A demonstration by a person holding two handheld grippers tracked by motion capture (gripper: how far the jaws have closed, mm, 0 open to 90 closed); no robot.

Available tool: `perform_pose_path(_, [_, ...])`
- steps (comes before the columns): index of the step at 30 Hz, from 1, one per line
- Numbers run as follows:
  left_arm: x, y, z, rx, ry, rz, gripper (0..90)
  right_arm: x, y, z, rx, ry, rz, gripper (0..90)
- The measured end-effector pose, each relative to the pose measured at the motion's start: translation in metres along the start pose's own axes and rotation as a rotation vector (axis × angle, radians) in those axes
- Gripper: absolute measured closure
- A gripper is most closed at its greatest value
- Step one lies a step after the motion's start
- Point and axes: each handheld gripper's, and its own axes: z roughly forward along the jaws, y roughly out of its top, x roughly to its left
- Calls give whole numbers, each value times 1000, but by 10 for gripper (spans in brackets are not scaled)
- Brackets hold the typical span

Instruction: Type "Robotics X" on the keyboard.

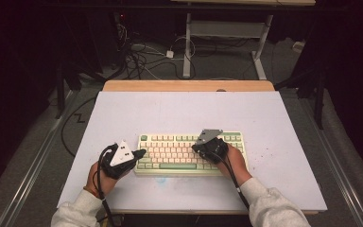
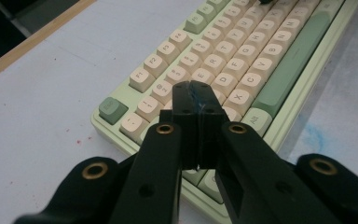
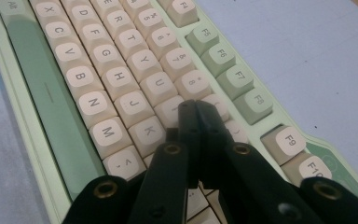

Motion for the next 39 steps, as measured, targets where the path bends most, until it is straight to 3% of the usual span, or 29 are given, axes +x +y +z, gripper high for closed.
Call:
perform_pose_path(14, [-1, 0, 1, 8, -13, -4, 873, 1, 1, 1, 19, 1, -4, 900])
perform_pose_path(30, [-2, 0, 3, 12, -18, -5, 873, 1, 0, -26, -115, -8, 32, 900])
perform_pose_path(39, [-4, 1, 4, 12, -26, 2, 872, 6, 0, -36, -144, 0, 19, 900])
